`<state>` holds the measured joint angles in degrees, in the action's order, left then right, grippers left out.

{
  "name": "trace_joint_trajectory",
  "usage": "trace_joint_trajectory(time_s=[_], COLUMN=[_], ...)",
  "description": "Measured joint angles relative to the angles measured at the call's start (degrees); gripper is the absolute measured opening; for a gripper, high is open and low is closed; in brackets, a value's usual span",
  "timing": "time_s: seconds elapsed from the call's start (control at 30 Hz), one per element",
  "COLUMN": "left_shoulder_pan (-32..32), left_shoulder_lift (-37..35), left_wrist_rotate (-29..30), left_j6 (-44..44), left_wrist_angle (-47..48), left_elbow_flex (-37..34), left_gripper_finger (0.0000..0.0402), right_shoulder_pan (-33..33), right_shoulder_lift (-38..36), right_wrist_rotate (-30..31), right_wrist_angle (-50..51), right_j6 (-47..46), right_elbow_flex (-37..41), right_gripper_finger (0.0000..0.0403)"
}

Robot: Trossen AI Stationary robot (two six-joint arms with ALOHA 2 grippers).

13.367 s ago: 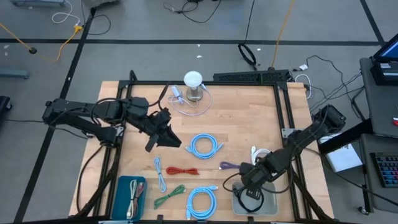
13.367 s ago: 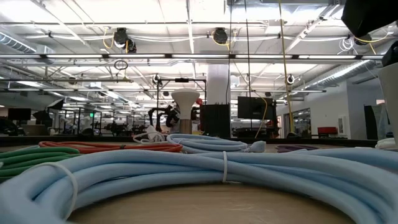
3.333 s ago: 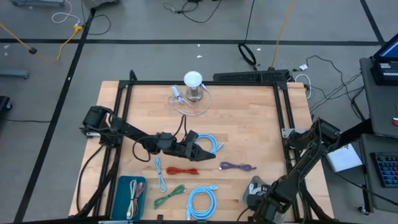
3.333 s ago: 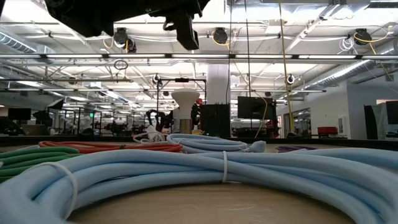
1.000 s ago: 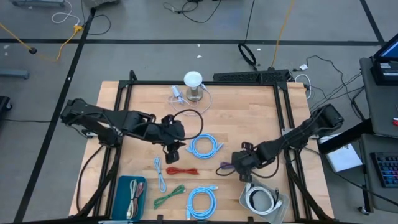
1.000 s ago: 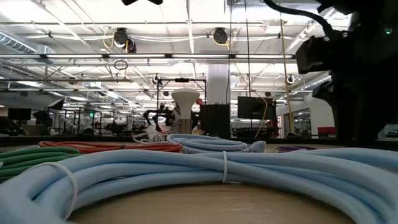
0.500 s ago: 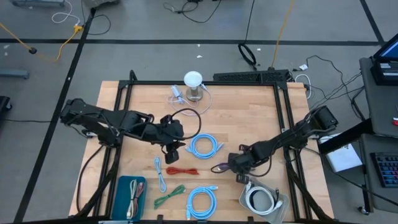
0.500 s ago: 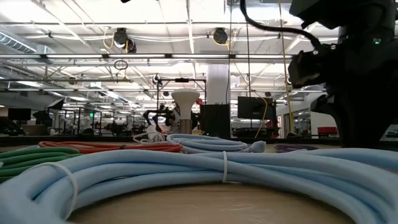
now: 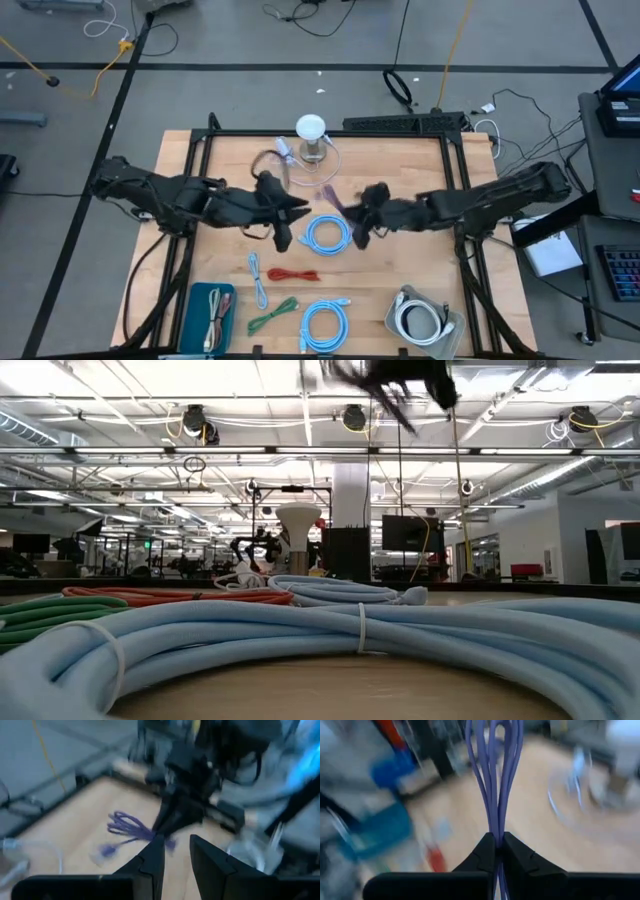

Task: Pick & Place USB Port
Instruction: Put the purple charger cable into the blue bin

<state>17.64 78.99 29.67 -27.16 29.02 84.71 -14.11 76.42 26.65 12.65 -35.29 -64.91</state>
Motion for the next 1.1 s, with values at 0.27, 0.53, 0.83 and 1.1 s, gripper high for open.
trace_joint_trajectory(time_s=[0.27, 0.53, 0.83, 1.1], left_shoulder_pan=[2.6, -4.5, -10.8, -13.5], left_shoulder_lift=[-3.0, -3.2, -5.0, -3.6], left_wrist_rotate=[8.5, -8.3, -20.1, -28.7], left_j6=[4.3, -1.5, -4.8, -7.9], left_wrist_angle=[-18.7, -40.7, -47.6, -48.5], left_elbow_flex=[-4.2, -17.0, -19.5, -19.5], left_gripper_finger=[0.0092, 0.0093, 0.0148, 0.0243], right_shoulder_pan=[-1.4, -2.2, -4.2, -4.4], right_shoulder_lift=[-1.9, -0.6, -0.6, -0.3], right_wrist_rotate=[13.9, 12.3, 9.5, 7.5], right_wrist_angle=[-19.6, -31.7, -36.2, -36.8], right_j6=[6.7, 10.7, 9.0, 5.9], right_elbow_flex=[-3.0, -3.0, -2.9, -2.9], right_gripper_finger=[0.0007, 0.0007, 0.0007, 0.0006])
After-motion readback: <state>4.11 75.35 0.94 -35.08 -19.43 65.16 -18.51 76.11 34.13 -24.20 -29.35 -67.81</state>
